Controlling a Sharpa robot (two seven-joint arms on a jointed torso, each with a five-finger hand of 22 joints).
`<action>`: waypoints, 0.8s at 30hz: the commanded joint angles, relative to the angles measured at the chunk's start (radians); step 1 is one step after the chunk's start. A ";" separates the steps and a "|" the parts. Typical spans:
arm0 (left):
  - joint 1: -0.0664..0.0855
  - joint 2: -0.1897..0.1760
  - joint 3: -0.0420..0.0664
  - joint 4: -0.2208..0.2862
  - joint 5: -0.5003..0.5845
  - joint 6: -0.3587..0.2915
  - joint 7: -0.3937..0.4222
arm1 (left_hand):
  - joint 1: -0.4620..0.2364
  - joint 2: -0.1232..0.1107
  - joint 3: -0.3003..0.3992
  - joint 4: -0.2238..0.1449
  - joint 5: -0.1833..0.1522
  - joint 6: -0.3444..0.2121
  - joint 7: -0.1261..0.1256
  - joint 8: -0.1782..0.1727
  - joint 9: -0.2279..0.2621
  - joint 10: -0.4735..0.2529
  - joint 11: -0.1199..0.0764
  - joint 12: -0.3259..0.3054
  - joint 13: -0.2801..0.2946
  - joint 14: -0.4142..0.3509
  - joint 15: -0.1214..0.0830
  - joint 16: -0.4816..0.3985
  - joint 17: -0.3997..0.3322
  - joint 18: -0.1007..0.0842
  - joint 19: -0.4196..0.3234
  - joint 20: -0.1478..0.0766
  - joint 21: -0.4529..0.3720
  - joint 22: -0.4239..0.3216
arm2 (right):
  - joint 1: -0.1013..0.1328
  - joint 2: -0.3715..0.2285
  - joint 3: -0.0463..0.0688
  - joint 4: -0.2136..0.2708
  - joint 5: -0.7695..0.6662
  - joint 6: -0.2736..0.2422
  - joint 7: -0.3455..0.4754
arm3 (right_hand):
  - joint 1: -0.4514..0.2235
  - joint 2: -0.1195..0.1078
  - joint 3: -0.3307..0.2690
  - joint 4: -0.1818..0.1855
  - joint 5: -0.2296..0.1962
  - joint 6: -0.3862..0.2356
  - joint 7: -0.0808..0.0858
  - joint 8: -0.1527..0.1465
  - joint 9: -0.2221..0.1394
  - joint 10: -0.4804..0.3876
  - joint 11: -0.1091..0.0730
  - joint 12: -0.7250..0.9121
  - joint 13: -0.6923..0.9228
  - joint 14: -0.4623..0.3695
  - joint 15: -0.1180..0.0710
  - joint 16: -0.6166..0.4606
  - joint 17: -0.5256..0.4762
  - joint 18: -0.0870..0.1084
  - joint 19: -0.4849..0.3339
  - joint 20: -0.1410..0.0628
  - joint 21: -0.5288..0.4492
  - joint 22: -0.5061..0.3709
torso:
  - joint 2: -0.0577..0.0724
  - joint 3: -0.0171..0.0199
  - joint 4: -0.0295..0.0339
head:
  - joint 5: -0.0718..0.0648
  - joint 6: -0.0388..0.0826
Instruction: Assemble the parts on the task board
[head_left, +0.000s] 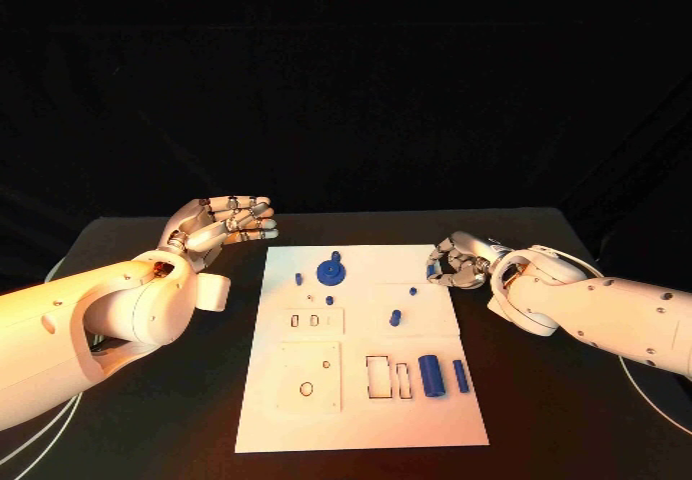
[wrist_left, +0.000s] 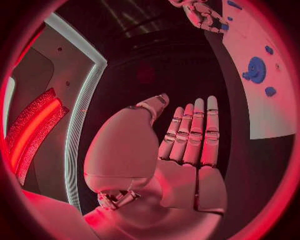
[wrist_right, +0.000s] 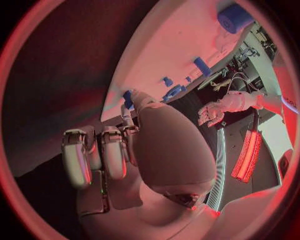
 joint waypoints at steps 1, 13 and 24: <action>0.001 0.001 0.001 0.004 -0.002 0.014 0.002 | -0.001 -0.008 0.007 -0.001 -0.002 -0.002 0.023 0.000 -0.001 0.002 0.001 -0.006 -0.002 -0.005 0.002 -0.006 0.001 0.003 -0.006 0.001 0.004 -0.001 | -0.001 0.002 0.000 0.001 -0.002 0.002 -0.001 | -0.005 -0.003 0.004 0.001 -0.004 0.000 0.001 -0.002 -0.001 0.033 -0.005 0.001 0.186 0.102 -0.006 0.003 0.263 -0.014 0.105 -0.006 0.005 0.263 | 0.000 0.0007 -0.0003 | -0.001 0.000; 0.001 0.001 0.001 0.004 -0.003 0.016 -0.003 | -0.002 -0.008 0.007 -0.001 -0.002 -0.003 0.024 -0.001 -0.001 0.001 0.002 -0.006 -0.002 -0.006 0.002 -0.006 0.002 0.003 -0.006 0.002 0.004 -0.001 | -0.001 0.003 0.000 0.003 0.008 -0.022 -0.005 | -0.003 0.029 0.047 -0.001 0.013 0.055 -0.018 0.030 0.009 0.049 -0.020 0.019 0.202 0.102 -0.020 0.003 0.263 -0.014 0.105 -0.016 0.005 0.263 | -0.001 0.0008 -0.0001 | -0.002 -0.002; 0.001 0.001 0.001 0.002 -0.004 0.018 -0.005 | -0.002 -0.008 0.008 -0.001 -0.002 -0.004 0.026 -0.001 -0.002 0.000 0.003 -0.007 -0.002 -0.007 0.003 -0.007 0.003 0.003 -0.008 0.002 0.004 -0.001 | -0.002 0.004 0.000 0.016 0.016 -0.108 -0.028 | -0.015 0.048 0.094 -0.023 0.066 0.089 -0.044 0.080 0.035 0.063 -0.043 0.033 0.216 0.102 -0.044 0.003 0.263 -0.014 0.105 -0.041 0.005 0.263 | -0.001 0.0000 -0.0003 | -0.001 -0.001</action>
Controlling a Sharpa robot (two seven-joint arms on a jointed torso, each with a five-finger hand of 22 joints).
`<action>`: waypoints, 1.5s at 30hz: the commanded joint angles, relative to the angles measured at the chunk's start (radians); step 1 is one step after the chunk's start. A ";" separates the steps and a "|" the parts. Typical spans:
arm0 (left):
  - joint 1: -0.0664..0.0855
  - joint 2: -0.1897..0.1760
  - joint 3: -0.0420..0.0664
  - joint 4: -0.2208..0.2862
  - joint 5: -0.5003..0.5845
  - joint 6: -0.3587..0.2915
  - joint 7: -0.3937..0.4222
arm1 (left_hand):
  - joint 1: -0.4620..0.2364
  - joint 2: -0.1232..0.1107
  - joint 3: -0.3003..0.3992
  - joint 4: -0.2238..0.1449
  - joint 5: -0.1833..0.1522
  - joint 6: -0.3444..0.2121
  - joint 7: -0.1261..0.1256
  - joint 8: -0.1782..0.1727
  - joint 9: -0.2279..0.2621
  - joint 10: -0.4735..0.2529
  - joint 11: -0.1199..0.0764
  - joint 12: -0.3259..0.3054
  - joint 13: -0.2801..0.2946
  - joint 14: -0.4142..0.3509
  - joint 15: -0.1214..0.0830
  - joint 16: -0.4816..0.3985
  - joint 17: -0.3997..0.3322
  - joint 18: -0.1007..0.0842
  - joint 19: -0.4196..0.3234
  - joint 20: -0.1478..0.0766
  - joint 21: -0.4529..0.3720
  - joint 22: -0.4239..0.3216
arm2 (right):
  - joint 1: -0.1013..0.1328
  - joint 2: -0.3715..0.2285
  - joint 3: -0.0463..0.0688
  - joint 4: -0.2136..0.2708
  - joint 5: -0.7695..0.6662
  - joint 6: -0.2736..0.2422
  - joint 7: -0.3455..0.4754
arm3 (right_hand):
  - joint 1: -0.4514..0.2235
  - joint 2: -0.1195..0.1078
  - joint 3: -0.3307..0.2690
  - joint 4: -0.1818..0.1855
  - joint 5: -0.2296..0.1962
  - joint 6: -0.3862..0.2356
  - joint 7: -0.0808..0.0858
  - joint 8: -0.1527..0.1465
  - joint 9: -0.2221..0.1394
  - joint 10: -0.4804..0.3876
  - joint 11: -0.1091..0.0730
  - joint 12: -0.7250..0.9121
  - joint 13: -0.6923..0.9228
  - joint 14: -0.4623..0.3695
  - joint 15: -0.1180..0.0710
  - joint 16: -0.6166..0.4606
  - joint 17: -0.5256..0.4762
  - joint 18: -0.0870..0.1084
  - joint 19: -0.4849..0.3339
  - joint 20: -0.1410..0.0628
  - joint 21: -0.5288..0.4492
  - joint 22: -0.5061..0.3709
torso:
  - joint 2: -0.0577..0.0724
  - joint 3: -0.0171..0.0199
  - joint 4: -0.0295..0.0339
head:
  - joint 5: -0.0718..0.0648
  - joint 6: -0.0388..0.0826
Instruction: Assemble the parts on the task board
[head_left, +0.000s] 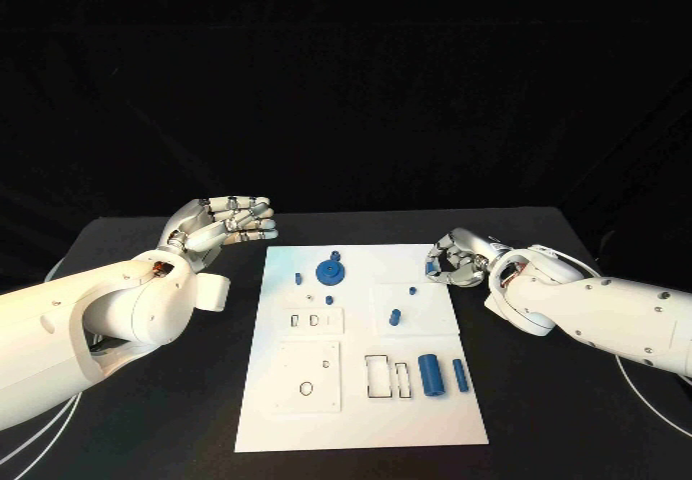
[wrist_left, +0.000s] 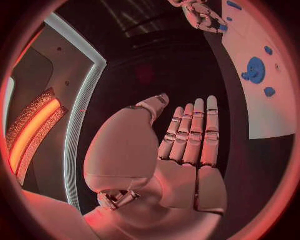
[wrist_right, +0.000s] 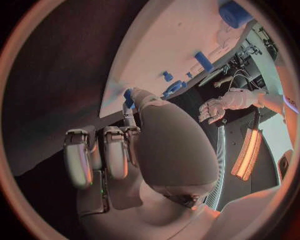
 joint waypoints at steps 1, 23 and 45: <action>0.001 0.001 0.001 0.002 -0.004 0.017 0.003 | -0.002 -0.008 0.008 -0.001 -0.002 -0.004 0.026 -0.001 -0.002 0.000 0.003 -0.007 -0.001 -0.005 0.002 -0.005 0.001 0.003 -0.008 0.002 0.004 -0.001 | -0.001 0.001 0.000 0.009 0.002 -0.066 -0.019 | -0.005 0.013 0.011 -0.004 0.022 0.014 -0.011 0.027 0.023 0.062 -0.009 0.005 0.215 0.104 -0.007 0.003 0.263 -0.014 0.105 -0.011 0.005 0.263 | 0.000 -0.0005 -0.0002 | 0.001 0.000; 0.001 0.015 0.000 -0.014 -0.004 0.020 -0.005 | 0.000 -0.007 0.011 -0.003 -0.001 -0.004 0.025 -0.001 -0.002 0.000 0.003 -0.006 -0.001 -0.005 0.002 -0.005 0.003 0.003 -0.008 0.002 0.004 -0.001 | 0.052 0.018 0.001 0.260 -0.028 -0.123 -0.252 | -0.038 0.006 0.024 -0.001 0.061 0.003 -0.011 0.042 0.034 0.063 -0.010 0.005 0.216 0.104 -0.005 0.003 0.263 -0.014 0.105 -0.012 0.005 0.263 | -0.023 -0.0094 -0.0032 | 0.015 -0.011; 0.001 0.043 -0.004 -0.042 -0.019 0.017 -0.025 | -0.003 -0.007 0.020 -0.006 -0.001 0.006 0.022 0.004 0.000 0.014 -0.002 -0.001 0.002 0.010 -0.004 0.003 0.014 0.005 -0.001 0.000 0.013 0.003 | -0.014 0.181 -0.016 0.333 -0.189 -0.105 -0.372 | -0.045 0.003 0.027 -0.001 0.067 0.001 -0.011 0.045 0.036 0.063 -0.011 0.006 0.216 0.104 -0.004 0.003 0.263 -0.014 0.105 -0.011 0.005 0.263 | -0.032 -0.0150 -0.0018 | 0.045 -0.035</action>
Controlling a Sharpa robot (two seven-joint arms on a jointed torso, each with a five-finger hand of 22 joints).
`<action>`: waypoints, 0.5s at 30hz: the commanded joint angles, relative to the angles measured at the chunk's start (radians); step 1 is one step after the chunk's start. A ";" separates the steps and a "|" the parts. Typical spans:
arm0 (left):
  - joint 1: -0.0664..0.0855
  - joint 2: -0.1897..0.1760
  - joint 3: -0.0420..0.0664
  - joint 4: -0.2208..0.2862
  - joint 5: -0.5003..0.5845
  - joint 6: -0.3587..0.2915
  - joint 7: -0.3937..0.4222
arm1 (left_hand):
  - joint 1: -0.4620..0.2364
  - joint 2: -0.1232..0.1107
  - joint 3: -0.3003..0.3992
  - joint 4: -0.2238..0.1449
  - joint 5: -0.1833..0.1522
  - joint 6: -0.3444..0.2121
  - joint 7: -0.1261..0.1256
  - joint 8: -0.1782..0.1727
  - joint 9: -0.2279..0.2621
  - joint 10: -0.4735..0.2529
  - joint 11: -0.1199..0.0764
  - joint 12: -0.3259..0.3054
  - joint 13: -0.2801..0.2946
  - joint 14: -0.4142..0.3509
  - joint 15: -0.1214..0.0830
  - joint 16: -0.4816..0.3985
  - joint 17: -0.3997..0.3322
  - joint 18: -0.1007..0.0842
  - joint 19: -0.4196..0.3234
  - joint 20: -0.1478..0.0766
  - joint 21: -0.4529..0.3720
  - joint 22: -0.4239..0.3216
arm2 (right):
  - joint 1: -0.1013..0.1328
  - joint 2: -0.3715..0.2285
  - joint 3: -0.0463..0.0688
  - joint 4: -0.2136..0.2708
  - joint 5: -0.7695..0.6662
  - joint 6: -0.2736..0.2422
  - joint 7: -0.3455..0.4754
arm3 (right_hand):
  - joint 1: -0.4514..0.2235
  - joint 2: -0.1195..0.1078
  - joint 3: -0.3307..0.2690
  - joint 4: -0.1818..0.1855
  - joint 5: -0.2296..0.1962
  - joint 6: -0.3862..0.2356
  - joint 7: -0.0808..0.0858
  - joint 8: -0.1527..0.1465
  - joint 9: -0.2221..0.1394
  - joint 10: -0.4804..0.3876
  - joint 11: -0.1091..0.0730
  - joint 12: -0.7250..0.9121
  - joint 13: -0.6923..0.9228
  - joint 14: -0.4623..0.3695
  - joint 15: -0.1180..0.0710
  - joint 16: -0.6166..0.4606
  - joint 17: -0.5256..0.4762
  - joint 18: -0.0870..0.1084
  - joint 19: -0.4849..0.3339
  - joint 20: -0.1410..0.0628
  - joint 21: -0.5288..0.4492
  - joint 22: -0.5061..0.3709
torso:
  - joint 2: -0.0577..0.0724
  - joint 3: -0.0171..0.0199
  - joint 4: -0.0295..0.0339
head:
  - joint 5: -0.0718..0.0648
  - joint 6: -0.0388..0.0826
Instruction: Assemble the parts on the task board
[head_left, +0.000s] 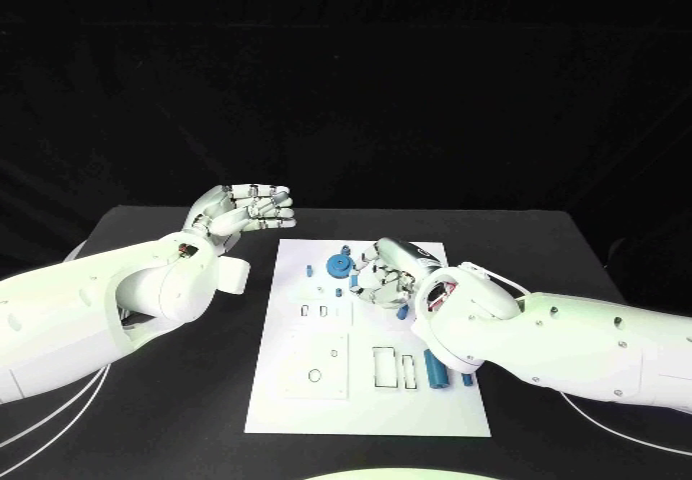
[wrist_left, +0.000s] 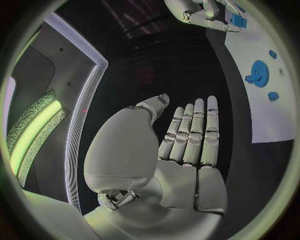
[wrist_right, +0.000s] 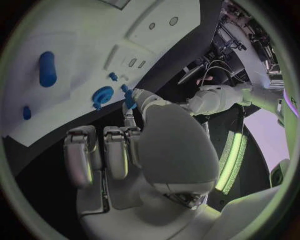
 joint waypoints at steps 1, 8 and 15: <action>0.001 0.001 0.000 0.002 -0.011 0.012 -0.004 | -0.005 -0.008 0.009 0.002 -0.001 0.007 0.021 0.005 0.001 0.012 -0.002 0.001 0.002 0.013 -0.004 0.008 0.006 0.005 0.003 -0.002 0.009 0.004 | -0.012 0.016 -0.001 -0.004 -0.071 0.014 -0.039 | -0.007 0.001 0.008 0.000 0.003 0.008 -0.004 0.045 0.037 0.067 -0.008 0.002 0.217 0.104 -0.004 0.003 0.263 -0.014 0.105 -0.005 0.005 0.263 | 0.002 0.0007 0.0009 | 0.003 -0.004; 0.001 -0.001 0.000 0.006 -0.016 0.009 -0.011 | -0.014 -0.013 0.021 -0.001 -0.002 0.011 0.017 0.007 0.001 0.029 -0.009 0.008 0.003 0.045 -0.015 0.041 0.035 0.005 0.025 -0.014 0.037 0.018 | -0.035 0.058 -0.004 -0.031 -0.096 0.016 -0.045 | -0.022 -0.006 0.008 0.004 -0.004 0.004 -0.003 0.048 0.039 0.065 -0.007 0.000 0.215 0.104 -0.002 0.003 0.263 -0.014 0.105 -0.003 0.005 0.263 | 0.001 0.0017 0.0026 | 0.008 -0.012; 0.001 -0.003 0.000 0.011 -0.022 0.006 -0.015 | -0.024 -0.020 0.035 -0.008 -0.002 0.017 0.009 0.009 0.001 0.050 -0.021 0.019 0.003 0.082 -0.038 0.171 0.118 0.001 0.058 -0.042 0.120 0.065 | -0.049 0.095 -0.009 -0.066 -0.117 0.013 -0.050 | -0.034 -0.012 0.007 0.007 -0.010 0.001 -0.002 0.051 0.040 0.066 -0.006 0.001 0.216 0.104 -0.001 0.003 0.263 -0.014 0.105 -0.002 0.005 0.263 | 0.002 0.0010 0.0016 | 0.010 -0.015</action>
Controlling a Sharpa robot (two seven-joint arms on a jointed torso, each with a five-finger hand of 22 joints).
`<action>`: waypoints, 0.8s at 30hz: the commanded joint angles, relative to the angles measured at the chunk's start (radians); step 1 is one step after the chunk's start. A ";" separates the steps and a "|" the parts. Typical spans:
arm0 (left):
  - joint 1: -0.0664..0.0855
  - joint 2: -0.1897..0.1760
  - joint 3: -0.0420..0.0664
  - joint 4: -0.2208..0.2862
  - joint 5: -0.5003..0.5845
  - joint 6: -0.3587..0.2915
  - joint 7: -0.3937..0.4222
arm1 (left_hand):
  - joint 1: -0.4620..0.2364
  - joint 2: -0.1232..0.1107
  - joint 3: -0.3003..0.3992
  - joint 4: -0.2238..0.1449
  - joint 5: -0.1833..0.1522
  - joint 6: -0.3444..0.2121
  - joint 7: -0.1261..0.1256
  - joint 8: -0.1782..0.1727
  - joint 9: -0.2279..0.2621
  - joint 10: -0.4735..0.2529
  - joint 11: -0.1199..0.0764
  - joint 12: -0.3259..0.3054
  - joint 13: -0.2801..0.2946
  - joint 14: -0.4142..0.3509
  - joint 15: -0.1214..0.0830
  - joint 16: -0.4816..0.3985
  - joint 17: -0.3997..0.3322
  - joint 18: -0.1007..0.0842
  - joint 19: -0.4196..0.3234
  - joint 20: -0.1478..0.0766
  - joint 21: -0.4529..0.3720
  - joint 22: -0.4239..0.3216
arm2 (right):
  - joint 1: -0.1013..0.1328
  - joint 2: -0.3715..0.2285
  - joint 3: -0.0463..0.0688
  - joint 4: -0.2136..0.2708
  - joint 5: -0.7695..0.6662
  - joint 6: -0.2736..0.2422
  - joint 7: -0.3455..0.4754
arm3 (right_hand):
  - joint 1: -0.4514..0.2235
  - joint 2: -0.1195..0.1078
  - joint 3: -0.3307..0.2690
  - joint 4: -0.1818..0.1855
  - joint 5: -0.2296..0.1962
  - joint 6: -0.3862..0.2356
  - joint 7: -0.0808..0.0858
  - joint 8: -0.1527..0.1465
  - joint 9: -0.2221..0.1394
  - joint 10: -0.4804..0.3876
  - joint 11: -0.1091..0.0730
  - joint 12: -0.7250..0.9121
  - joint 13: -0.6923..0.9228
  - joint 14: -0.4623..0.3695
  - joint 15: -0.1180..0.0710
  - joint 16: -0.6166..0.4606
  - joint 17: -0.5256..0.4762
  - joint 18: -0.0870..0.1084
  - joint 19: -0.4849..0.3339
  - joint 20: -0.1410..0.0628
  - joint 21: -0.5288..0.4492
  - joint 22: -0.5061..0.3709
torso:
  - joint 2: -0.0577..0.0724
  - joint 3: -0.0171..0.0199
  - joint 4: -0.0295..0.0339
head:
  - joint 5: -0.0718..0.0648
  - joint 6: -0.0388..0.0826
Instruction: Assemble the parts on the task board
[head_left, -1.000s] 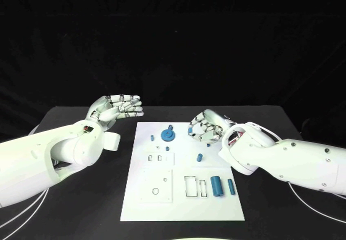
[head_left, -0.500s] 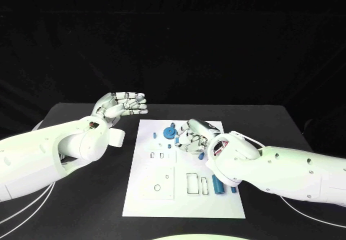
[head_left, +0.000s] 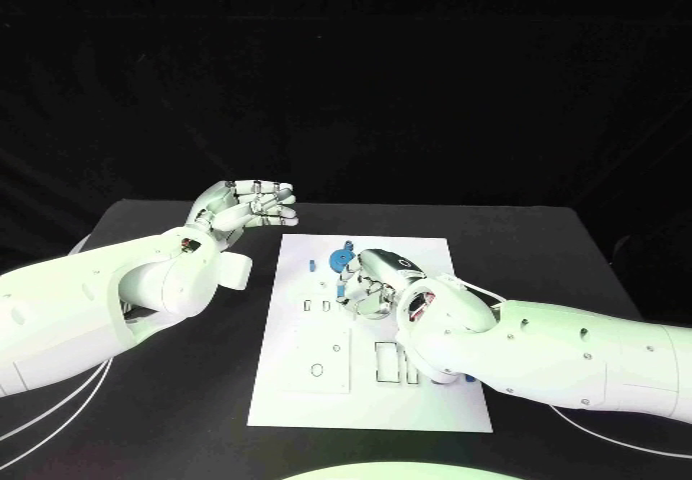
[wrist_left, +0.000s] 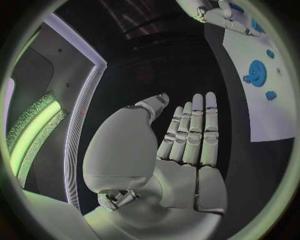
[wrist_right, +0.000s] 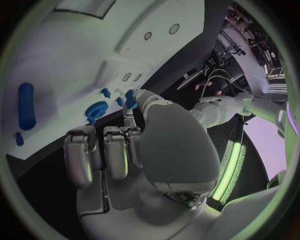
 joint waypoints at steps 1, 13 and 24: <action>0.001 0.000 0.001 0.005 -0.013 0.007 -0.002 | -0.008 -0.004 0.009 -0.002 -0.003 0.007 0.004 0.005 0.001 0.009 -0.003 0.010 0.001 0.001 -0.007 0.067 0.042 0.001 0.005 -0.008 0.040 0.025 | -0.006 0.012 -0.001 -0.015 -0.046 0.009 -0.012 | -0.012 -0.002 0.003 0.004 -0.003 0.001 -0.001 0.045 0.039 0.066 -0.006 0.001 0.217 0.104 -0.001 0.003 0.263 -0.014 0.105 -0.002 0.005 0.263 | 0.000 -0.0002 -0.0009 | 0.002 -0.003; 0.001 -0.002 0.001 0.008 -0.019 0.013 -0.007 | -0.018 -0.007 0.033 -0.010 -0.001 0.010 -0.001 0.008 0.002 0.014 -0.011 0.017 0.001 -0.036 -0.022 0.327 0.180 -0.001 -0.039 -0.027 0.230 0.157 | -0.024 0.050 -0.005 -0.056 -0.087 0.015 -0.020 | -0.019 -0.007 0.002 0.006 -0.004 -0.001 -0.001 0.046 0.040 0.066 -0.005 0.000 0.216 0.104 0.000 0.003 0.263 -0.014 0.105 -0.001 0.005 0.263 | -0.001 0.0008 -0.0008 | 0.001 -0.009; 0.001 -0.001 0.001 0.007 -0.022 0.017 -0.009 | -0.024 -0.011 0.041 -0.011 -0.002 0.012 -0.003 0.010 0.003 0.017 -0.013 0.020 0.001 -0.037 -0.026 0.400 0.203 0.001 -0.064 -0.030 0.302 0.209 | -0.030 0.069 -0.012 -0.081 -0.118 0.046 -0.040 | -0.024 -0.014 0.001 0.005 -0.007 -0.005 0.001 0.047 0.040 0.063 -0.005 -0.003 0.213 0.104 0.001 0.003 0.263 -0.014 0.105 -0.001 0.005 0.263 | -0.002 0.0007 -0.0011 | 0.003 -0.012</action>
